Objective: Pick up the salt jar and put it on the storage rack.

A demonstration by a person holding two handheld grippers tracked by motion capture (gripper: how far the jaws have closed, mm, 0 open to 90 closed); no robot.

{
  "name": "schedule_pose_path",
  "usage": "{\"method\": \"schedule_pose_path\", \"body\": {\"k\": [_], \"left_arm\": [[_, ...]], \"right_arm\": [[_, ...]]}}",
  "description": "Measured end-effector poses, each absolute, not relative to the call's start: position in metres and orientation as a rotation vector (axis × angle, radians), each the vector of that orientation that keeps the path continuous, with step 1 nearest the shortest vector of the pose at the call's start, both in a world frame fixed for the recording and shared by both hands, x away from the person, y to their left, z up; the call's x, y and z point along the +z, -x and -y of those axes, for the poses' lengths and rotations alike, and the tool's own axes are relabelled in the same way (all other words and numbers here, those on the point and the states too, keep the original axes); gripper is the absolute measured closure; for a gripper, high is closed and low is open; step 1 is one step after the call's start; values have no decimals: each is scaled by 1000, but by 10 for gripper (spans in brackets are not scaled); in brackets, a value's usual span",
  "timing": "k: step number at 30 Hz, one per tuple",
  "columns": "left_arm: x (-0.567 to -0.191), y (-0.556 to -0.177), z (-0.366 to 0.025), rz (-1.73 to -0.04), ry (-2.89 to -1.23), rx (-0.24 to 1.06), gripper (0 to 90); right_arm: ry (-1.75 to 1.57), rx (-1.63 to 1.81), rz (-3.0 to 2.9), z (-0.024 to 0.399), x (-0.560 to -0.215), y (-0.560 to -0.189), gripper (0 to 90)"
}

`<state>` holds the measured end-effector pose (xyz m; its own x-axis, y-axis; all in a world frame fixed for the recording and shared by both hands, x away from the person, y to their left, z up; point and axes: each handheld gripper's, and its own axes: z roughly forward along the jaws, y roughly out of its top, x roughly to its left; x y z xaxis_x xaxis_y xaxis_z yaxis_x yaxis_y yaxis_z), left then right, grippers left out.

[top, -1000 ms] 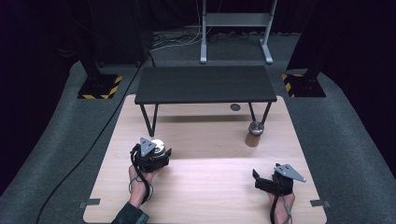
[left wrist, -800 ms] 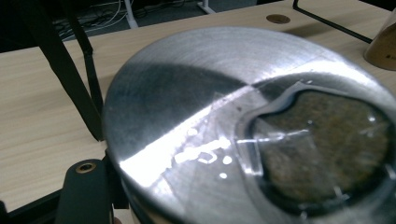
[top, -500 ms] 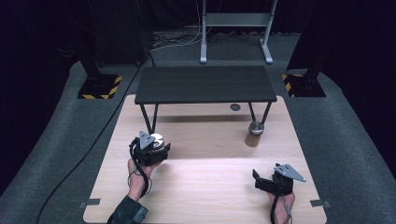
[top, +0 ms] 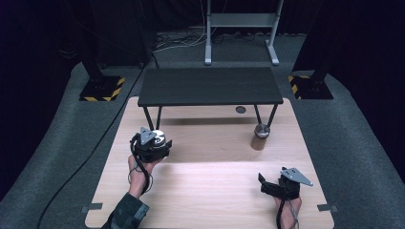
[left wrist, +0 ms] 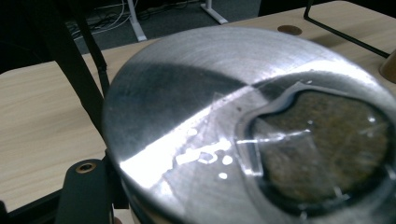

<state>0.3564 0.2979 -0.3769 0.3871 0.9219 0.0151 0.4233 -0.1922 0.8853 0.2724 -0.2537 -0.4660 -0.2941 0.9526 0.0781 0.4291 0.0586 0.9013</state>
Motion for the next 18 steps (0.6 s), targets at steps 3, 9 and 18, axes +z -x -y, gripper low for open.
{"method": "schedule_pose_path", "body": {"k": [3, 9, 18], "left_arm": [[-373, -359, -299, -1172, -1785, 728, 308], [-366, -366, -302, -1168, -1781, 718, 308], [-354, -372, -302, -1148, -1784, 729, 308]], "right_arm": [[-1381, 1199, -1778, 254, -466, -272, 0], [-1383, 1202, -1777, 254, -466, -272, 0], [-1382, 1204, -1779, 255, -466, -273, 0]]}}
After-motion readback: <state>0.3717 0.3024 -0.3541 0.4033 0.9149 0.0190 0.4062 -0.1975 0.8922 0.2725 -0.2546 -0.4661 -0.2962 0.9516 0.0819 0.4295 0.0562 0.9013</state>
